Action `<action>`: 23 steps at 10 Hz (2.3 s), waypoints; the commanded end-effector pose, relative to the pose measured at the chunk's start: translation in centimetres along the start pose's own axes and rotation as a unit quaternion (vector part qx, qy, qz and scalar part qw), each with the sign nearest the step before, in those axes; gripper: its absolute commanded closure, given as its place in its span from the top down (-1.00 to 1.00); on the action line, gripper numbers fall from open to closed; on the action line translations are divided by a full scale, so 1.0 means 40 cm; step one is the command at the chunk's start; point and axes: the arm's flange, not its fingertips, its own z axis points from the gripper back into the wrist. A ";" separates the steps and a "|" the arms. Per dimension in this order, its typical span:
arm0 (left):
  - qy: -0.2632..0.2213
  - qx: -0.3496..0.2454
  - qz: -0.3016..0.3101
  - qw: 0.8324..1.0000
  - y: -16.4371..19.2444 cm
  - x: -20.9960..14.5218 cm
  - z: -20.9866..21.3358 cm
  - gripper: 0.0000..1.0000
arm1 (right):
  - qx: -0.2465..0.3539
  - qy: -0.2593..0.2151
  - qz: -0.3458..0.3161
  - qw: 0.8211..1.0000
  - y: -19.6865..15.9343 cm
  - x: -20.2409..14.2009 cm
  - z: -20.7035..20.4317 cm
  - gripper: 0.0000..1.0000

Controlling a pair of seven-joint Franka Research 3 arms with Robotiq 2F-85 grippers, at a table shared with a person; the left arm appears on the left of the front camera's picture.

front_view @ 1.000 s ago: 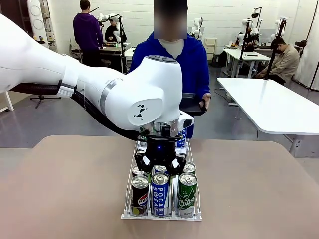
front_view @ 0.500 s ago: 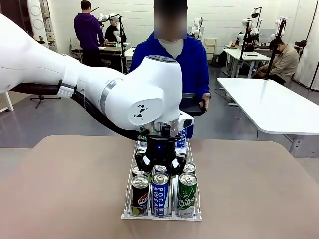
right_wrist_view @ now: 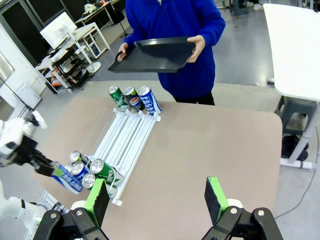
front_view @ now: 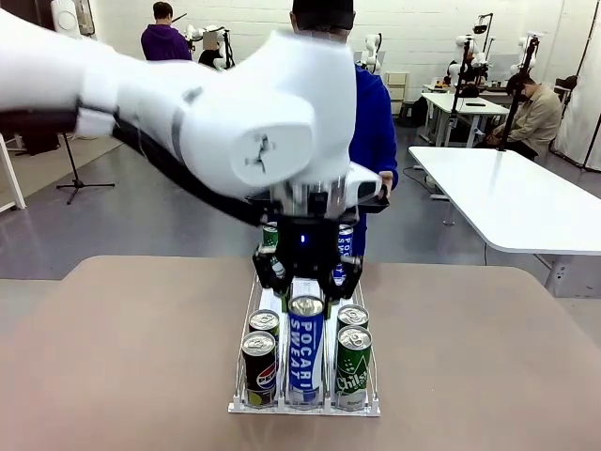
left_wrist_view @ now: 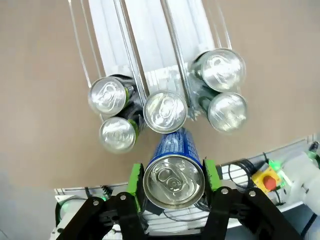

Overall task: Retrieve and hand over the desired beverage to the person.
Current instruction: Pick up a can of the same type that the person held from the Automatic Can Dispenser, then place the picked can on the Handle tray extended by the person.

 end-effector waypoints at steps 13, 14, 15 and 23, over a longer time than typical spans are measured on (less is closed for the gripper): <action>-0.043 -0.017 0.060 0.997 0.026 0.160 0.344 -0.20 | 0.011 -0.003 -0.001 1.000 -0.004 -0.001 -0.006 1.00; -0.043 -0.017 0.060 0.997 0.026 0.160 0.344 -0.20 | 0.011 -0.003 -0.001 1.000 -0.004 -0.001 -0.006 1.00; -0.043 -0.017 0.060 0.997 0.026 0.160 0.344 -0.20 | 0.011 -0.003 -0.001 1.000 -0.004 -0.001 -0.006 1.00; -0.043 -0.017 0.060 0.997 0.026 0.160 0.344 -0.20 | 0.011 -0.003 -0.001 1.000 -0.004 -0.001 -0.006 1.00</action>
